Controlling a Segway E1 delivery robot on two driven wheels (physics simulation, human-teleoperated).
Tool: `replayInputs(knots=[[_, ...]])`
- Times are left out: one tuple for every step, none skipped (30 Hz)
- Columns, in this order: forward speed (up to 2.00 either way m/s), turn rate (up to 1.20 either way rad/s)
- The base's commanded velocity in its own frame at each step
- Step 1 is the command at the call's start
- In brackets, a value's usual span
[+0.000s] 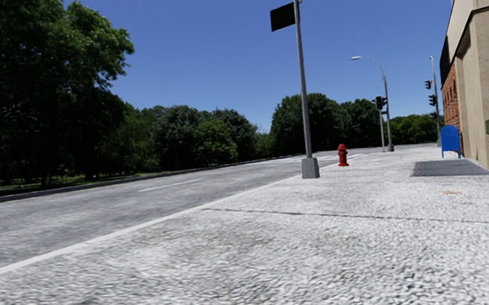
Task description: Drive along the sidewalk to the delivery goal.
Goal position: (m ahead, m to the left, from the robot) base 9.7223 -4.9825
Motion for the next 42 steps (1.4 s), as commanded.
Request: replayInputs(knots=[[1.66, -0.57], [1.79, -0.59], [1.82, -0.61], [1.82, -0.61], [1.82, -0.63], [1.83, -0.67], [1.83, -0.7], [1.83, -0.7], [1.83, -0.71], [1.83, -0.71], [1.83, -0.71], [1.83, -0.7], [1.83, -0.7], [1.83, -0.7], [1.83, -0.69], [1.83, -0.64], [1.83, -0.64], [1.83, -0.61], [1.83, -0.6], [1.83, -0.6], [1.83, -0.6], [1.83, -0.6], [1.83, -0.59], [1.83, -0.57], [1.83, -0.55], [1.83, -0.55], [1.83, -0.53], [1.83, -0.49], [1.83, -0.48], [1.83, -0.45], [1.83, -0.45], [1.83, -0.27], [1.83, -0.02], [1.83, 0.0], [1.83, 0.0], [1.83, 0.0], [1.83, 0.0], [1.83, 0.0], [1.83, 0.0], [1.83, 0.0], [1.83, 0.0], [1.83, 0.0]])
